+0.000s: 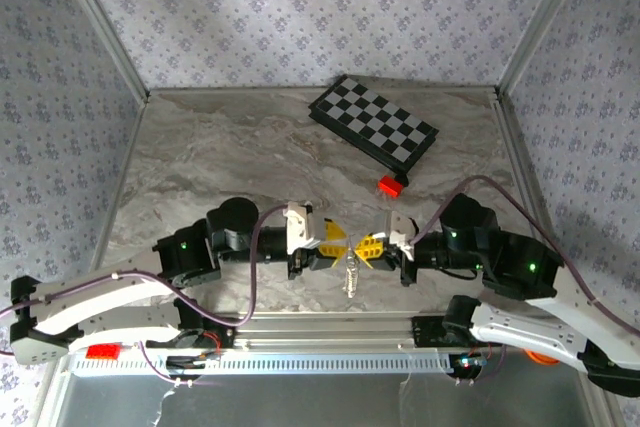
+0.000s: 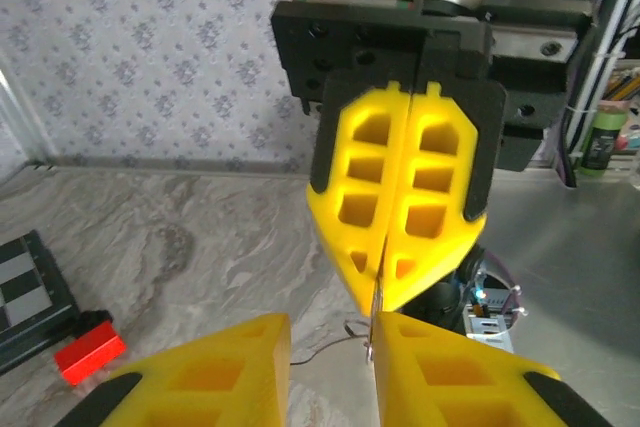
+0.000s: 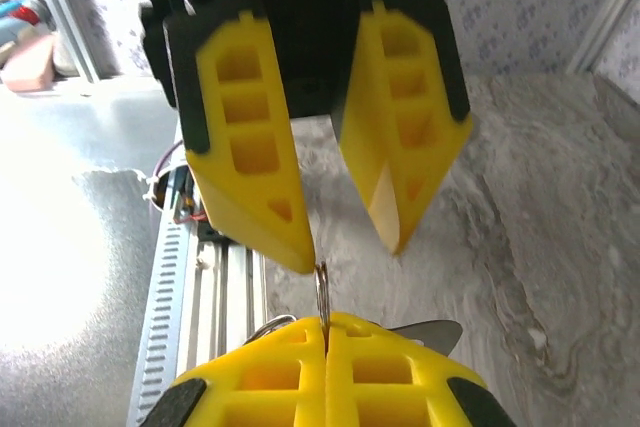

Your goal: Put the keys on the keyring

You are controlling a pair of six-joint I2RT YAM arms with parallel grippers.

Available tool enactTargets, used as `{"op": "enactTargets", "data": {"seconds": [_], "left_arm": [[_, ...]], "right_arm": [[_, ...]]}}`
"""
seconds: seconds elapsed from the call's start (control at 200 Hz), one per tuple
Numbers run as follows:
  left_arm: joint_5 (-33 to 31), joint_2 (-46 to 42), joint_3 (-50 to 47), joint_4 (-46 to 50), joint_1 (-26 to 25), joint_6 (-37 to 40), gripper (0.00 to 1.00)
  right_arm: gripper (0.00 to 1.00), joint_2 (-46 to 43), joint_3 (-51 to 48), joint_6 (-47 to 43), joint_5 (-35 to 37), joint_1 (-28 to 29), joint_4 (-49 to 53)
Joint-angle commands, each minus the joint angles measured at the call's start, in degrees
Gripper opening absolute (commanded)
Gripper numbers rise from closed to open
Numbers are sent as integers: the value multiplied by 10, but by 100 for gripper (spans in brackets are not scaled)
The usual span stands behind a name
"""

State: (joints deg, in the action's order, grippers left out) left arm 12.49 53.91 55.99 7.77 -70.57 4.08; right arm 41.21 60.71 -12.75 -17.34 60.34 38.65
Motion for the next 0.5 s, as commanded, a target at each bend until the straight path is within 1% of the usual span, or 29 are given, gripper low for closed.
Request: {"op": "enactTargets", "data": {"seconds": [0.0,0.18,0.31,0.495], "left_arm": [[-31,14,40,75,-2,25,24],[-22,26,46,83,-7,37,24],[-7,25,40,78,-10,42,26],[-16,32,41,86,-11,45,26]], "right_arm": [[0,15,34,-26,33,0,46],[0,37,49,-31,49,3,61],[0,39,54,-30,55,3,63],[0,42,58,-29,45,5,63]]}}
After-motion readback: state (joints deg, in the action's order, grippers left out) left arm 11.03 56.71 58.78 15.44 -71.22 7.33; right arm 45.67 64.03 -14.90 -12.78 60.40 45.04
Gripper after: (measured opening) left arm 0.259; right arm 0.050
